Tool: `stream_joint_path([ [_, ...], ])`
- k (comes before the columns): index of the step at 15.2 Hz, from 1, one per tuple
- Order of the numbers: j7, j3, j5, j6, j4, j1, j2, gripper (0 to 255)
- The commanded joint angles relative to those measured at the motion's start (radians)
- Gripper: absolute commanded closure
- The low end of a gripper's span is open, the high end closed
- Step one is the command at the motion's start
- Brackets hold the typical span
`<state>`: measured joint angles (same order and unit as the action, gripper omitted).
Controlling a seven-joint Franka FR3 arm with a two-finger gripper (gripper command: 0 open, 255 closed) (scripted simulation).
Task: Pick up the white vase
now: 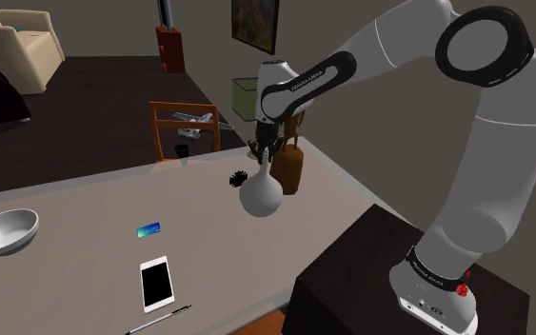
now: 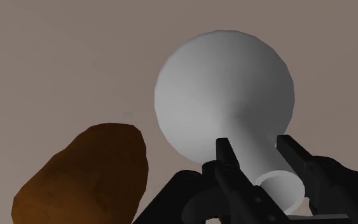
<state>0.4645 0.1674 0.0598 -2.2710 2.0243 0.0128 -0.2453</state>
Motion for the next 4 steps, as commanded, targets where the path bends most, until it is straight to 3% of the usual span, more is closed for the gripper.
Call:
stream_joint_path([
  [1,0.0,0.002,-0.004,0.028,-0.015,-0.001,0.014,255],
  [4,-0.002,0.003,-0.006,0.041,-0.021,0.0,0.022,255],
])
